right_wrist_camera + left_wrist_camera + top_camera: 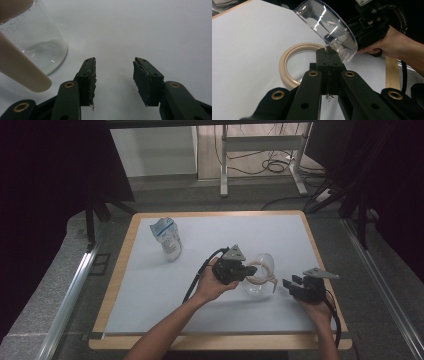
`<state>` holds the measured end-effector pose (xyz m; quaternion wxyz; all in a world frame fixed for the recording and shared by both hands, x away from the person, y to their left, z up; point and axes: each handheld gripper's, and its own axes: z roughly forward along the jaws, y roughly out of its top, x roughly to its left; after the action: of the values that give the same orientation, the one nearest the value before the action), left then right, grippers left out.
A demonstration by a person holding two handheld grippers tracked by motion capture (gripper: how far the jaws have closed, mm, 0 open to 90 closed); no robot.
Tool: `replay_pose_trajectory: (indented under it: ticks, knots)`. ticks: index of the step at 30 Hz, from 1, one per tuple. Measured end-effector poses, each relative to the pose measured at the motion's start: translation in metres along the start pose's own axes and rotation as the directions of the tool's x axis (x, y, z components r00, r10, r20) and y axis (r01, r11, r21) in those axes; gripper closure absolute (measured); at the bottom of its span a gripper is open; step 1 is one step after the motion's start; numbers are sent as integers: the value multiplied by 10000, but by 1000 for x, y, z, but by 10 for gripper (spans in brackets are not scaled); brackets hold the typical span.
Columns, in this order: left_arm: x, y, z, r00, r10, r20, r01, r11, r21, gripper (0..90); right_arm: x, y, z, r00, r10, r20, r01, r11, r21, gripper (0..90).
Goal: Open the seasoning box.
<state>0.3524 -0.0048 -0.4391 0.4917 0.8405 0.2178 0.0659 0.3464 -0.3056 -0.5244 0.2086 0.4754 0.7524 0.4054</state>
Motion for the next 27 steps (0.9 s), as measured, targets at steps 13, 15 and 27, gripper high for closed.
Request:
replay_pose_trajectory:
  ticks: [13,15,27]
  knots:
    - [-14,8,11,9992,332,237,-334,9994,98,900,-1,0,0,10000,-2,77,2,10000,15,508]
    - [-18,10,13,9987,418,302,-423,9990,144,900,0,0,0,10000,12,81,-12,10000,-4,507]
    - [-19,10,11,9984,483,282,-487,9987,129,898,0,0,0,10000,-38,71,38,10000,16,506]
